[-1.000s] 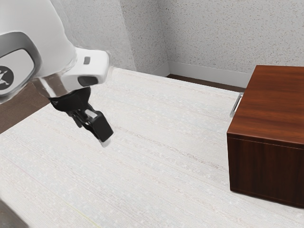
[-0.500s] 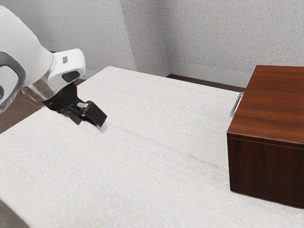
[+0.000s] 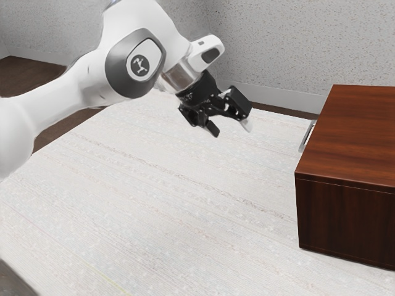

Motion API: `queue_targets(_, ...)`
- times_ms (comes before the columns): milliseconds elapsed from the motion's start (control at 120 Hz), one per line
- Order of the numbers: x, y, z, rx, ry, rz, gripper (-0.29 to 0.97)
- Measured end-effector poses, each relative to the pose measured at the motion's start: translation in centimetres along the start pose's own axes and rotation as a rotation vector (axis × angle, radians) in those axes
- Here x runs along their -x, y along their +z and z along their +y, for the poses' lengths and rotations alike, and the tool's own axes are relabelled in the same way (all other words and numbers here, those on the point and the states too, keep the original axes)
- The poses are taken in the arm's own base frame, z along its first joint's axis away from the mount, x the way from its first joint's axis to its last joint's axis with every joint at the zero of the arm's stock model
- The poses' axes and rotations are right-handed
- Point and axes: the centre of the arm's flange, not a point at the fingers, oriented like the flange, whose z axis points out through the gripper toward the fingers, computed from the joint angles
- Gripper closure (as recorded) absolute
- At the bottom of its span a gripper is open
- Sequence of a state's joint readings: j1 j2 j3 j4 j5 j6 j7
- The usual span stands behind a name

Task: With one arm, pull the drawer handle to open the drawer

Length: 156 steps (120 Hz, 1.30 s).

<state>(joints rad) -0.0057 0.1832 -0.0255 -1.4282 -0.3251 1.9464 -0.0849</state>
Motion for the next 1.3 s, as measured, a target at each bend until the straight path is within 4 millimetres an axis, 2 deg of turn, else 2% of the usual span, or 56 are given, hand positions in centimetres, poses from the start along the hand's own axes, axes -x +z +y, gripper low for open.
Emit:
queue_targets(150,-1.4,2.4,-0.2,0.144,-0.052,-0.024,0.00)
queue_targets(367,-3.6,6.2,-1.4,0.215,-0.050,-0.046,0.00)
queue_targets(550,-3.6,7.6,-1.8,0.205,-0.002,-0.076,0.00)
queue_targets(675,-4.5,7.6,-1.4,0.214,0.041,-0.073,0.00)
queue_targets(883,-6.0,9.5,-0.8,0.238,0.092,-0.075,0.00)
queue_targets(1025,-6.6,10.0,-0.2,0.260,0.116,-0.063,0.00)
queue_targets(1142,-6.4,11.2,0.6,0.272,0.133,-0.078,0.00)
queue_targets(1300,-6.3,13.4,0.0,0.271,0.127,-0.105,0.00)
